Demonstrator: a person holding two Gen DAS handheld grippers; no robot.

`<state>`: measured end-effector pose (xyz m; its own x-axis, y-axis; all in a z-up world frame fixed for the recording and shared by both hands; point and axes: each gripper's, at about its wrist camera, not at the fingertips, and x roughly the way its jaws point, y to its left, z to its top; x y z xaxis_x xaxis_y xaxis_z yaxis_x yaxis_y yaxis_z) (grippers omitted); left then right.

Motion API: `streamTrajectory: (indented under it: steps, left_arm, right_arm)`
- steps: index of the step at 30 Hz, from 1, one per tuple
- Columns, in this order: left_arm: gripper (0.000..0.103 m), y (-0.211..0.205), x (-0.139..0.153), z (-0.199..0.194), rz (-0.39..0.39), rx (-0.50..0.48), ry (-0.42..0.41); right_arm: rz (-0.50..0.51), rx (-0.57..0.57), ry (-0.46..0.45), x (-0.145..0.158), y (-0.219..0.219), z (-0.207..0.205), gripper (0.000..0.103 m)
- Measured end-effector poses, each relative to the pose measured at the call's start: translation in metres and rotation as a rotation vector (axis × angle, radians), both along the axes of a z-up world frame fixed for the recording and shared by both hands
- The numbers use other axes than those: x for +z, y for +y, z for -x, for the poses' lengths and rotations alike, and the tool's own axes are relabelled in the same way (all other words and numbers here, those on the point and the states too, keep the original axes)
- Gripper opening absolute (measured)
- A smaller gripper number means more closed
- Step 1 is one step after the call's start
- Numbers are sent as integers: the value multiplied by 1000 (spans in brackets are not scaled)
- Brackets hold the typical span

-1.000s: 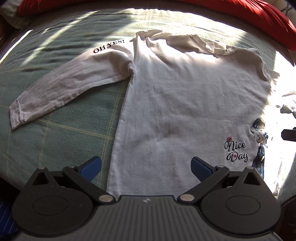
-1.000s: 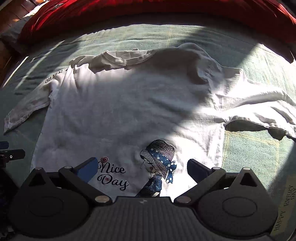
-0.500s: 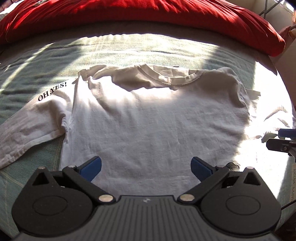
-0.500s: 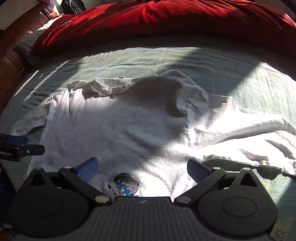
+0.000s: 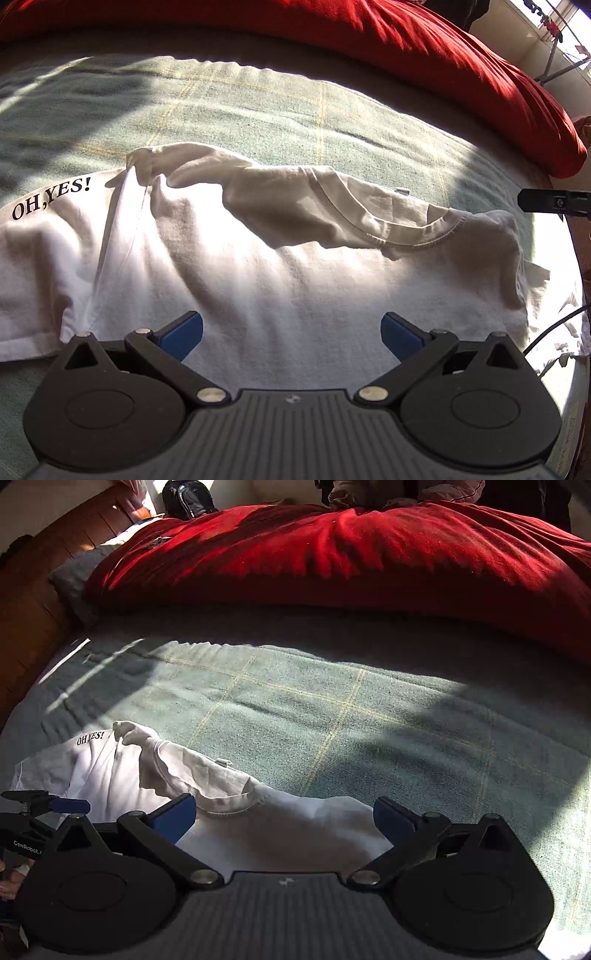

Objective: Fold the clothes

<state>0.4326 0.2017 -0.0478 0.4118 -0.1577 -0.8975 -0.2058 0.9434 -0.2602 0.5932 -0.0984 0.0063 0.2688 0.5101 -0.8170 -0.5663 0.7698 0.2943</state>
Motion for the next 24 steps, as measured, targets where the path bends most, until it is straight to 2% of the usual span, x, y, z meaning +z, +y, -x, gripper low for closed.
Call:
streamTrajectory:
  steps: [4, 8, 10, 14, 18, 24]
  left_arm:
    - [102, 3, -14, -1, 17, 12, 30]
    - [102, -2, -16, -1, -12, -15, 29]
    - [102, -6, -16, -1, -36, -43, 33]
    - [102, -11, -17, -2, -71, -80, 37]
    - [102, -13, -18, -3, -90, -86, 38]
    - [102, -12, -17, -5, -88, -66, 31]
  right_arm:
    - [16, 124, 128, -27, 9, -38, 103]
    - [35, 175, 272, -57, 7, -40, 103]
    - [11, 193, 340, -63, 4, -34, 103]
    - [-110, 264, 458, -58, 1, -19, 103]
    - [-247, 317, 516, -51, 6, -13, 103]
    - [-397, 264, 582, -66, 20, -30, 103]
